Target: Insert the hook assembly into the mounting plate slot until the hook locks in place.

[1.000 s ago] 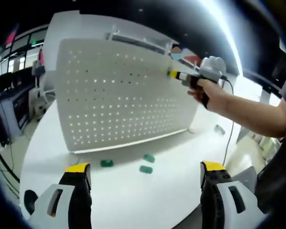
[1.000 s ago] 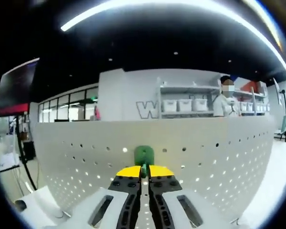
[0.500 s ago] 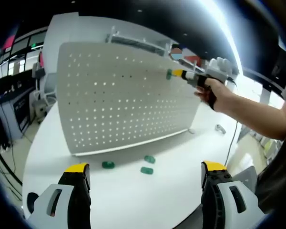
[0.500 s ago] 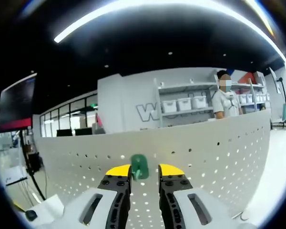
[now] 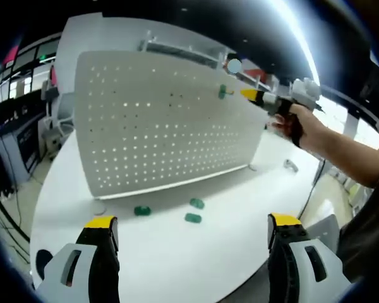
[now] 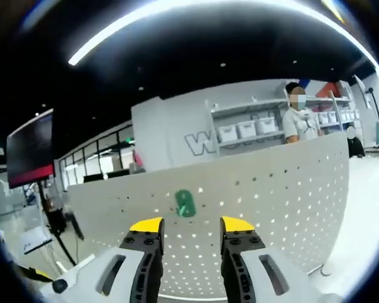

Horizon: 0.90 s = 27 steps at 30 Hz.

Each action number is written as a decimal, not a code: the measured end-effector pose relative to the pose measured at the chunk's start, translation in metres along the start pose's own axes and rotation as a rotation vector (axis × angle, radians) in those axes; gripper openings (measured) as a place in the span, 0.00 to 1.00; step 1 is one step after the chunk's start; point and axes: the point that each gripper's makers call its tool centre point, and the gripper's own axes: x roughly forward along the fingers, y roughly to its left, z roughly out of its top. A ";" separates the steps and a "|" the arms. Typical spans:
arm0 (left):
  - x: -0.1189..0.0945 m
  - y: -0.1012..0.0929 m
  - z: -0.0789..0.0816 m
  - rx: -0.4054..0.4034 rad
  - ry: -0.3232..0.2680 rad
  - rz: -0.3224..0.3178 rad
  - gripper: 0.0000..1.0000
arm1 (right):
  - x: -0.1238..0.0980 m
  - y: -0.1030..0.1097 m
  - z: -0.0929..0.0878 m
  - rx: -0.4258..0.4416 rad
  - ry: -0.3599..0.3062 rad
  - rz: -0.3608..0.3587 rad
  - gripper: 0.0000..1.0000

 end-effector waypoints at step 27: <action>-0.004 -0.006 -0.037 -0.022 0.070 -0.003 0.98 | -0.122 0.008 -0.146 -0.126 0.368 0.094 0.34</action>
